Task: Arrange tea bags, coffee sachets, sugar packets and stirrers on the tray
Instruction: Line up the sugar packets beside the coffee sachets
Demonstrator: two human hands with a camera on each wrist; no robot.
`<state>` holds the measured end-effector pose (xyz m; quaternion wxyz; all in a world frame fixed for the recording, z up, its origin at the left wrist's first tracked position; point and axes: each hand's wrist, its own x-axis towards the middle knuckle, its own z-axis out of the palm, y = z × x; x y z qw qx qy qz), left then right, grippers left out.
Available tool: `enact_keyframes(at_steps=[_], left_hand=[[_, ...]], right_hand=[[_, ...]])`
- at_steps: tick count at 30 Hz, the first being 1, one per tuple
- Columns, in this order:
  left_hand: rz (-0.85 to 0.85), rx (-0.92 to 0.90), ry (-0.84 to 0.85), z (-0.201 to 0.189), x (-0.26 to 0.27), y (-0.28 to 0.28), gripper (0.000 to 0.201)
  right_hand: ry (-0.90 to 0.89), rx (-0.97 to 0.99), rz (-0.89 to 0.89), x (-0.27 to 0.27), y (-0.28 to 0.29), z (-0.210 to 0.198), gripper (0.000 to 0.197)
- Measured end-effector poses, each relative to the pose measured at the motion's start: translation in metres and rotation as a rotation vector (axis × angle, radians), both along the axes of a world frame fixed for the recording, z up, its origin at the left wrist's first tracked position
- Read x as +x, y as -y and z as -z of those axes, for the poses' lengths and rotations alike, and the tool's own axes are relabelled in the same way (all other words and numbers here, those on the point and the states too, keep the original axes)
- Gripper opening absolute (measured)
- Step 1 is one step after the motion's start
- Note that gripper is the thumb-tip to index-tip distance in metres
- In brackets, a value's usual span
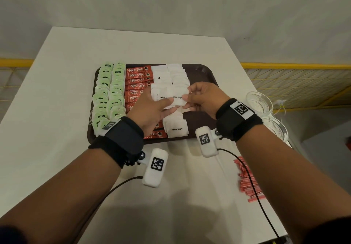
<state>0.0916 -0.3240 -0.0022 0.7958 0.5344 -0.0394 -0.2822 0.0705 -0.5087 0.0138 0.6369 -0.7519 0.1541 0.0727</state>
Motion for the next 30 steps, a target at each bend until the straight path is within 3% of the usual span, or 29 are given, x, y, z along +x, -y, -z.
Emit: enact_keyframes(at_steps=[6, 13, 19, 23, 28, 30], left_hand=[[-0.112, -0.092, -0.186, -0.003, 0.006, -0.005, 0.029], [-0.116, -0.046, -0.164, 0.0, 0.003, -0.014, 0.025], [-0.133, -0.039, -0.161, 0.002, 0.0, -0.02, 0.027], [-0.143, -0.044, -0.187, 0.001, 0.0, -0.02, 0.024], [-0.099, -0.017, -0.157, 0.003, -0.002, -0.02, 0.031], [-0.096, 0.038, -0.107, 0.005, -0.002, -0.019, 0.035]], right_hand=[[-0.027, -0.039, 0.194, -0.001, 0.025, 0.013, 0.008], [-0.2, -0.324, 0.132, 0.003, 0.028, 0.035, 0.01], [-0.26, -0.386, 0.172, 0.008, 0.019, 0.033, 0.017], [-0.329, -0.534, 0.1, 0.013, 0.018, 0.03, 0.02], [-0.24, -0.706, 0.111, 0.013, 0.022, 0.025, 0.028], [-0.131, -0.62, 0.118, 0.008, 0.018, 0.015, 0.028]])
